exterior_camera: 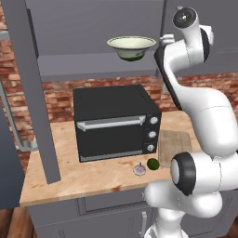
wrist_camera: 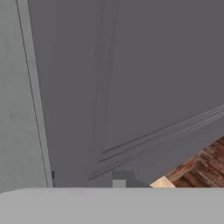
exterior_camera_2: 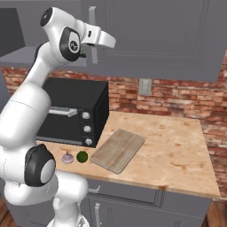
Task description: Open the cabinet. Place the bowl and condiment on the counter. Then place the lime and garlic on the cutting board.
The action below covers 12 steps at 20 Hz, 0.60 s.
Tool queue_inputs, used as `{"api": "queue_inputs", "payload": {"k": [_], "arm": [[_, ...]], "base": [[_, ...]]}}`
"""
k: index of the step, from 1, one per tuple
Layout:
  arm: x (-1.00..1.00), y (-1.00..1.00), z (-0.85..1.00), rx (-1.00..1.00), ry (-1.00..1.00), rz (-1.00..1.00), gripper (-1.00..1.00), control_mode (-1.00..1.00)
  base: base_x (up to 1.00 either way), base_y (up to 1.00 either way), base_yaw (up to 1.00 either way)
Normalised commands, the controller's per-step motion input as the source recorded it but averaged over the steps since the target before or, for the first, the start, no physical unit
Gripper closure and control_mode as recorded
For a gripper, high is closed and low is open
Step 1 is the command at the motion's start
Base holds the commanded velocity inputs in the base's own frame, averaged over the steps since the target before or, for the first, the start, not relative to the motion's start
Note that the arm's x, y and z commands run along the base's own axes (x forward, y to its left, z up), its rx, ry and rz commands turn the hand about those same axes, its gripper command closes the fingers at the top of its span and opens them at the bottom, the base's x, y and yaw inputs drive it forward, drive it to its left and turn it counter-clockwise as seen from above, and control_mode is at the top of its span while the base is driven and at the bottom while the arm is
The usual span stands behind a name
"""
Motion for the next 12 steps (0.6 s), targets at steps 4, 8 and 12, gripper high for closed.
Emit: {"api": "queue_inputs", "payload": {"k": [4,8,12], "arm": [[-0.64,-1.00,-0.07,0.00,0.00,-0.11,1.00,-1.00],[-0.62,-1.00,-0.08,0.00,0.00,-0.08,1.00,-1.00],[-0.68,-1.00,-0.10,0.04,0.00,-0.05,1.00,-1.00]], "base": [[0.00,0.00,0.00],[0.00,0.00,0.00],[0.00,0.00,0.00]]}}
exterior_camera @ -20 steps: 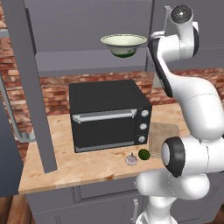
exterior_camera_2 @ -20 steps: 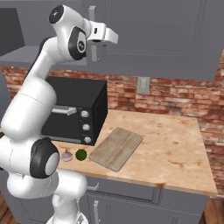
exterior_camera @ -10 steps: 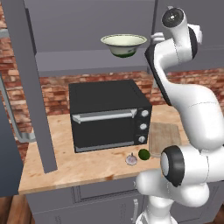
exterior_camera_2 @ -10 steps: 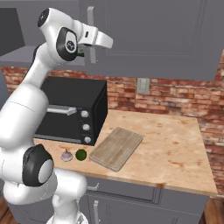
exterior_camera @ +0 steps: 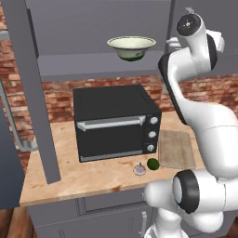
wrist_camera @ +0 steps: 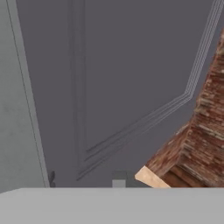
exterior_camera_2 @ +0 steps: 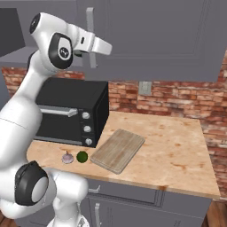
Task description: Open the cabinet. Place the bowl and condiment on the counter. Then place the lime and garlic on the cutting board.
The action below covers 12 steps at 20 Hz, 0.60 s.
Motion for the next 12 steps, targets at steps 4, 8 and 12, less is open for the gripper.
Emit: {"api": "queue_inputs", "payload": {"k": [4,8,12], "arm": [[-0.69,-1.00,-0.07,0.12,0.00,0.00,1.00,-1.00],[-0.68,-1.00,-0.04,0.14,0.00,0.00,1.00,-1.00],[-0.61,-1.00,-0.06,0.13,0.00,0.00,1.00,-1.00]], "base": [[0.00,0.00,0.00],[0.00,0.00,0.00],[0.00,0.00,0.00]]}}
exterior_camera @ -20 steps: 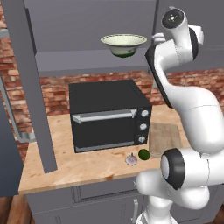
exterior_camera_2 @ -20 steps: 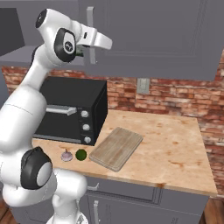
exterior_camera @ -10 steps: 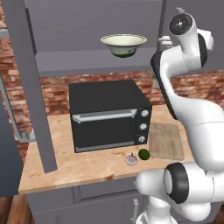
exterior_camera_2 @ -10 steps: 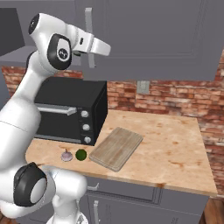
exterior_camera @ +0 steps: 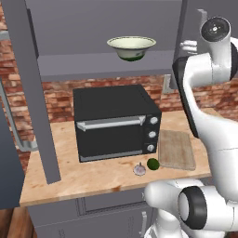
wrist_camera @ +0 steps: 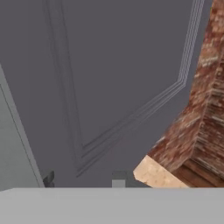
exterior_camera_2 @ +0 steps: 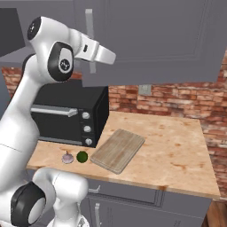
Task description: Open the cabinet. Place the bowl and condiment on the counter. Then place the lime and garlic on the cutting board.
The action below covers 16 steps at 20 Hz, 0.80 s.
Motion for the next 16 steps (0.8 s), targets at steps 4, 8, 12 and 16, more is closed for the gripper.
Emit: {"api": "queue_inputs", "payload": {"k": [4,8,12,16], "arm": [[-0.62,-1.00,-0.05,0.13,0.01,0.00,1.00,-1.00],[-0.65,-1.00,-0.06,0.13,0.00,0.00,1.00,-1.00],[-0.63,-1.00,-0.07,0.13,0.00,0.00,1.00,-1.00],[-0.62,-1.00,-0.08,0.14,0.00,0.00,1.00,-1.00]], "base": [[0.00,0.00,0.00],[0.00,0.00,0.00],[0.00,0.00,0.00],[0.00,0.00,0.00]]}}
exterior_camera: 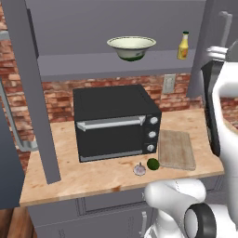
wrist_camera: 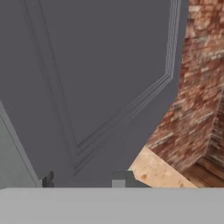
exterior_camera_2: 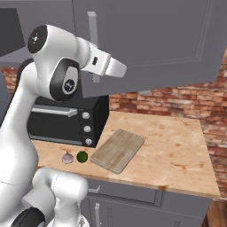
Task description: Open the cabinet. Place the bowl and condiment on the counter. Then place the lime and garlic on the cutting board.
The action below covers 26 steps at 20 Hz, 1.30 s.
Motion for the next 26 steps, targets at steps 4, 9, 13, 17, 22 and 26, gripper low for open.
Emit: {"api": "queue_inputs", "payload": {"k": [4,9,13,17,22,26], "arm": [[-0.58,-1.00,-0.04,0.16,0.00,0.00,1.00,-1.00],[-0.55,-1.00,0.00,0.16,0.00,0.00,-1.00,-1.00],[-0.79,-1.00,0.00,0.22,0.00,0.00,-1.00,-1.00],[-0.67,-0.51,0.01,0.24,-0.02,0.11,-1.00,-1.00],[-0.36,0.09,0.00,0.18,-0.01,0.30,-1.00,-1.00],[-0.31,0.40,-0.05,0.20,-0.22,0.39,-1.00,-1.00]], "base": [[0.00,0.00,0.00],[0.00,0.00,0.00],[0.00,0.00,0.00],[0.00,0.00,0.00],[0.00,0.00,0.00],[0.00,0.00,0.00]]}}
